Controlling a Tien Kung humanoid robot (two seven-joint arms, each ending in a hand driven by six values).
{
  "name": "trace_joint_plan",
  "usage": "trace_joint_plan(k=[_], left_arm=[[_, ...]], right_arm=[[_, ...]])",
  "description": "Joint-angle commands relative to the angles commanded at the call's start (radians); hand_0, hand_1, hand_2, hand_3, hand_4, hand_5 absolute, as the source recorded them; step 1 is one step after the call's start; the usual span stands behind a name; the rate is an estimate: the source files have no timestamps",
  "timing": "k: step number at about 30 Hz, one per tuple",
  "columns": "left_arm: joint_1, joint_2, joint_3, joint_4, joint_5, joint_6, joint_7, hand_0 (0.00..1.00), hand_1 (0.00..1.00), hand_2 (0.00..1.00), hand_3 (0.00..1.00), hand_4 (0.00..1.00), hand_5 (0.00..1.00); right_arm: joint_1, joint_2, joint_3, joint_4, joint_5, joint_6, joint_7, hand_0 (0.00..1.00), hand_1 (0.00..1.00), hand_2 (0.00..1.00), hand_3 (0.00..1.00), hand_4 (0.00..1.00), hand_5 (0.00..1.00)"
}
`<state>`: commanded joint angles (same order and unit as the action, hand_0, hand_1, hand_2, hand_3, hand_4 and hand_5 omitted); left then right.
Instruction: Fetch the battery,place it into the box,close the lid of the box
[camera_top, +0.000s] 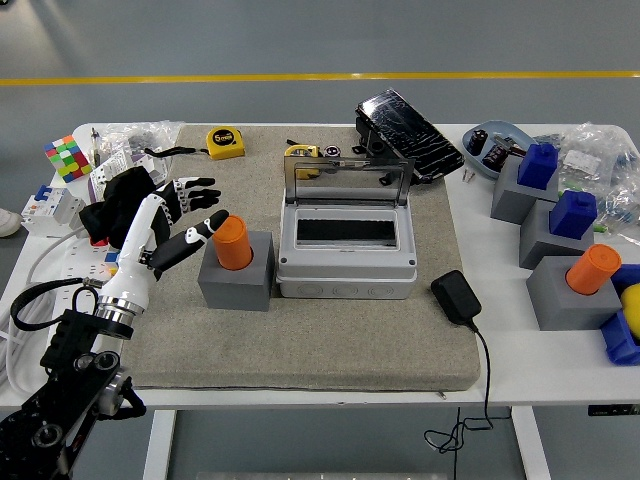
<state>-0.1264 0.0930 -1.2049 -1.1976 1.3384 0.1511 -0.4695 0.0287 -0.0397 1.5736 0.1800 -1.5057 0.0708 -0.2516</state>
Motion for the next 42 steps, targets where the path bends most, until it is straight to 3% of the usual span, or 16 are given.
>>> trace_joint_plan(k=[9, 10, 15, 16, 27, 28, 33, 34, 39, 40, 42], left_arm=[[-0.014, -0.008, 0.048, 0.024, 0.018, 0.014, -0.010, 0.698, 0.686, 0.684, 0.725, 0.998, 0.441], [-0.016, -0.011, 0.054, 0.026, 0.022, 0.017, -0.009, 0.685, 0.689, 0.695, 0.728, 0.998, 0.375], [-0.031, -0.020, 0.077, 0.042, 0.045, 0.032, 0.001, 0.685, 0.689, 0.695, 0.728, 0.998, 0.375], [-0.034, -0.021, 0.082, 0.045, 0.048, 0.034, 0.003, 0.668, 0.686, 0.700, 0.733, 0.998, 0.257], [-0.066, -0.035, 0.118, 0.068, 0.058, 0.054, 0.008, 0.652, 0.683, 0.692, 0.738, 0.998, 0.199], [-0.068, -0.036, 0.121, 0.070, 0.058, 0.056, 0.009, 0.521, 0.618, 0.627, 0.700, 0.998, 0.124], [-0.079, -0.039, 0.136, 0.079, 0.059, 0.061, 0.012, 0.521, 0.618, 0.627, 0.700, 0.998, 0.124], [-0.081, -0.040, 0.137, 0.080, 0.057, 0.062, 0.011, 0.330, 0.429, 0.444, 0.517, 0.998, 0.002], [-0.092, -0.043, 0.149, 0.086, 0.047, 0.066, 0.004, 0.330, 0.429, 0.444, 0.517, 0.998, 0.002], [-0.094, -0.043, 0.152, 0.089, 0.043, 0.069, 0.000, 0.256, 0.332, 0.375, 0.459, 0.998, 0.002], [-0.097, -0.045, 0.156, 0.094, 0.034, 0.075, -0.007, 0.256, 0.332, 0.375, 0.459, 0.998, 0.002]], right_arm=[[-0.001, -0.001, 0.003, 0.000, -0.003, 0.000, -0.001, 0.643, 0.666, 0.676, 0.612, 0.996, 0.601], [-0.001, -0.001, 0.001, 0.000, -0.001, 0.000, -0.001, 0.643, 0.667, 0.675, 0.611, 0.996, 0.601], [0.001, -0.001, -0.010, 0.000, 0.008, 0.001, 0.002, 0.643, 0.667, 0.675, 0.611, 0.996, 0.601], [0.001, -0.001, -0.010, 0.000, 0.009, 0.000, 0.001, 0.642, 0.667, 0.675, 0.611, 0.995, 0.601], [0.001, -0.002, -0.005, 0.000, 0.005, -0.001, -0.001, 0.642, 0.667, 0.675, 0.611, 0.995, 0.601], [0.002, -0.002, -0.006, 0.000, 0.005, 0.000, -0.001, 0.642, 0.667, 0.675, 0.611, 0.995, 0.600], [0.002, -0.002, -0.012, 0.000, 0.010, 0.000, 0.000, 0.642, 0.667, 0.675, 0.611, 0.995, 0.600], [0.002, -0.002, -0.012, 0.000, 0.010, 0.000, 0.000, 0.642, 0.666, 0.675, 0.611, 0.994, 0.600], [0.003, -0.002, -0.010, 0.000, 0.009, 0.000, -0.001, 0.642, 0.666, 0.675, 0.611, 0.994, 0.600], [0.003, -0.002, -0.009, 0.000, 0.007, 0.000, -0.001, 0.643, 0.667, 0.675, 0.611, 0.994, 0.601], [0.003, -0.002, -0.008, 0.000, 0.007, 0.000, -0.001, 0.643, 0.667, 0.675, 0.611, 0.994, 0.601]])
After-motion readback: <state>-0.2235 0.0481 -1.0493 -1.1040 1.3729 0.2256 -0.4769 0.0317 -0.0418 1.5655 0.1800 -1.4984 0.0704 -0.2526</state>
